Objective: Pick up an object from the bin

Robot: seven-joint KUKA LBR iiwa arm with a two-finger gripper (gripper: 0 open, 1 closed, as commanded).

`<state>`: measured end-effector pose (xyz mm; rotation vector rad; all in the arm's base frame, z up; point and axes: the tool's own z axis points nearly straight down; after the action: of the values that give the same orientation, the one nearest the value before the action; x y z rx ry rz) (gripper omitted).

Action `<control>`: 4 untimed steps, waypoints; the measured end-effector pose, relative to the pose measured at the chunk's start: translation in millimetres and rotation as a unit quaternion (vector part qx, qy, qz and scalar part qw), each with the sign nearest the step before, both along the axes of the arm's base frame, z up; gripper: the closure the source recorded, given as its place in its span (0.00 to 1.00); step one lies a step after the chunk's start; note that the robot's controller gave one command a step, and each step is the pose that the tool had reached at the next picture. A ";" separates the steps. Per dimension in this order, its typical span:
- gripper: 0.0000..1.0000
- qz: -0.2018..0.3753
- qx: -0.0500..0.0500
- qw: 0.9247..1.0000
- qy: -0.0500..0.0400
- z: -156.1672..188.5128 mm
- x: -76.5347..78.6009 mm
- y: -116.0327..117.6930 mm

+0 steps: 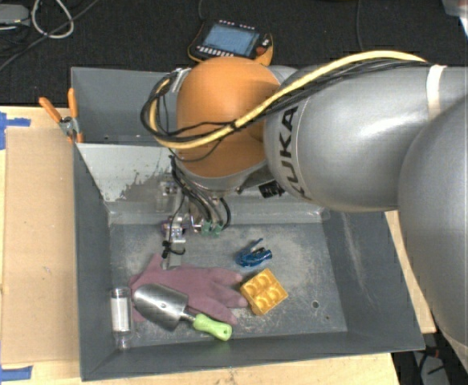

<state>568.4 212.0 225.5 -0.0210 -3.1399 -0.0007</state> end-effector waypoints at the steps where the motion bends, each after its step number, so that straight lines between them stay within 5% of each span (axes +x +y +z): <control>1: 0.00 0.000 0.000 1.000 0.000 -0.2 -0.3 0.0; 2: 0.00 0.047 -0.001 0.999 0.005 -53.3 -72.7 -0.8; 3: 0.00 0.038 0.000 0.999 -0.004 -72.0 -72.5 -9.0; 4: 0.00 0.203 0.000 0.979 0.001 -93.4 -93.0 -17.7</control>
Offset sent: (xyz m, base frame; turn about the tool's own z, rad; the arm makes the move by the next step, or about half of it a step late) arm -0.0698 -0.0006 -0.0499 -0.0955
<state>475.4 194.3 132.0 0.6173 -3.0759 -0.0004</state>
